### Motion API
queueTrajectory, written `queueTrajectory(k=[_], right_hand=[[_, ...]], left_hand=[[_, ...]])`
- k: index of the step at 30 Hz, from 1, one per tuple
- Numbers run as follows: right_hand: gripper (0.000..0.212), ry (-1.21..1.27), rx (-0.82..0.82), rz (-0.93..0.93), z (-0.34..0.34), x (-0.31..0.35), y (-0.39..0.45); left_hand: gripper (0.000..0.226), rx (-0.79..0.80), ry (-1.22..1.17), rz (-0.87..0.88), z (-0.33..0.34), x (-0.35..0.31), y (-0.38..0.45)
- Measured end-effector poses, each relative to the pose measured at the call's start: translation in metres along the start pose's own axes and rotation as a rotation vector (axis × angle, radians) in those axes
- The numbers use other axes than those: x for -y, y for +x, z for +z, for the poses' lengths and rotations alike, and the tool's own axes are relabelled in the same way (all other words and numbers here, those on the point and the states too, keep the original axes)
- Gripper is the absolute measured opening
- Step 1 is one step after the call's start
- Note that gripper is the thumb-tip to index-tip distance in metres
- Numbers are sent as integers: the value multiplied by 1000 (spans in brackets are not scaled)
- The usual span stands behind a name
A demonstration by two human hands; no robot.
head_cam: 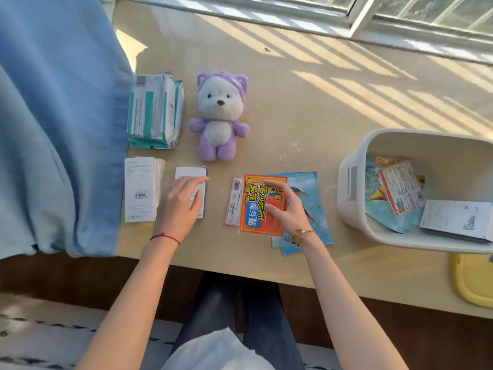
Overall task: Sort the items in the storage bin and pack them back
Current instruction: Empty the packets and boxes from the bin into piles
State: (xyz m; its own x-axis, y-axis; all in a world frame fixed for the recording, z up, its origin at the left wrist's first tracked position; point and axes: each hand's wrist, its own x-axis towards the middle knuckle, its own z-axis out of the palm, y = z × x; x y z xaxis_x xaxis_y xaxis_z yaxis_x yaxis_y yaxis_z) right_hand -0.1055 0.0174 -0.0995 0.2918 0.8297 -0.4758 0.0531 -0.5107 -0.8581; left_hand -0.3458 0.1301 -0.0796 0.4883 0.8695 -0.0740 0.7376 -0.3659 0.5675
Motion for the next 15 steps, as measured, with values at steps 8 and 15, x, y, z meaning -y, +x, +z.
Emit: queueTrajectory(k=[8,15], right_hand=[[52,-290,-33,36,56,-22,43],[54,-591,-80,-21,57,-24,36]], left_hand=[[31,-23,60,-47,-14,35,-22],[30,-5,67,-34,-20,28,-25]])
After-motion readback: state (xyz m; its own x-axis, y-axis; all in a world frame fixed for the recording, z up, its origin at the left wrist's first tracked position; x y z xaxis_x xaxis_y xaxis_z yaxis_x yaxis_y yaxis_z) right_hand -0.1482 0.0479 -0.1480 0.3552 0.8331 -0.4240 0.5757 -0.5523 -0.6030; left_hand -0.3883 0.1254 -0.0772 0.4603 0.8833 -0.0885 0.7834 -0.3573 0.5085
